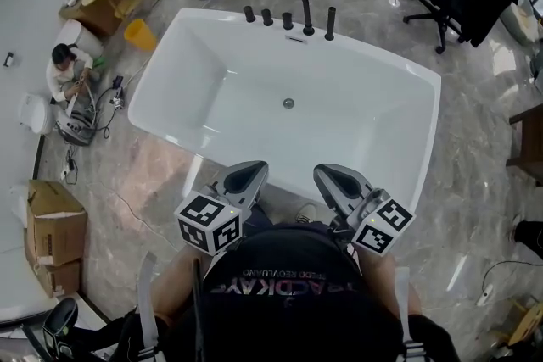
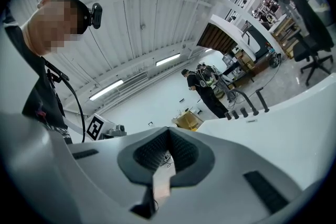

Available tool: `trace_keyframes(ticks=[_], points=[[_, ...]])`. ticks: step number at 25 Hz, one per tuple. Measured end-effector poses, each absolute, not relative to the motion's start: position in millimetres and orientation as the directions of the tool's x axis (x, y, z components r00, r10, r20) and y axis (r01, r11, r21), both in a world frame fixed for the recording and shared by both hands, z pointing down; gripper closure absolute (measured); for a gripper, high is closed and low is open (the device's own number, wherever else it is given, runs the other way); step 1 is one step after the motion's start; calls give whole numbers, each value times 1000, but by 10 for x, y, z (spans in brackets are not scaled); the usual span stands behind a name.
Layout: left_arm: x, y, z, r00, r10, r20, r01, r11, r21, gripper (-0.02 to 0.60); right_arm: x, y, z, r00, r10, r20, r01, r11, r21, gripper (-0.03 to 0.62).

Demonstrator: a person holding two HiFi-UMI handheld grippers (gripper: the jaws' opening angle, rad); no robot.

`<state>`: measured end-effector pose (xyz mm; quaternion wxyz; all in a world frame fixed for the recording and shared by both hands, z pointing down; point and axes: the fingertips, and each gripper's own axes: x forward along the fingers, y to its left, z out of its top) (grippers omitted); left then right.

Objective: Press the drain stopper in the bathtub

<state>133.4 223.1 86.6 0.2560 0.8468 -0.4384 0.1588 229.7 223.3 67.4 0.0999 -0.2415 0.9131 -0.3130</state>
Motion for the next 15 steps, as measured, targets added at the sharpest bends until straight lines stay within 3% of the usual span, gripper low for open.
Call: trace_keyframes(ticks=[15], points=[[477, 1822, 1032, 632, -612, 476, -771, -560, 303, 577, 1631, 1936, 844, -785, -617, 59, -518, 600, -610, 582]])
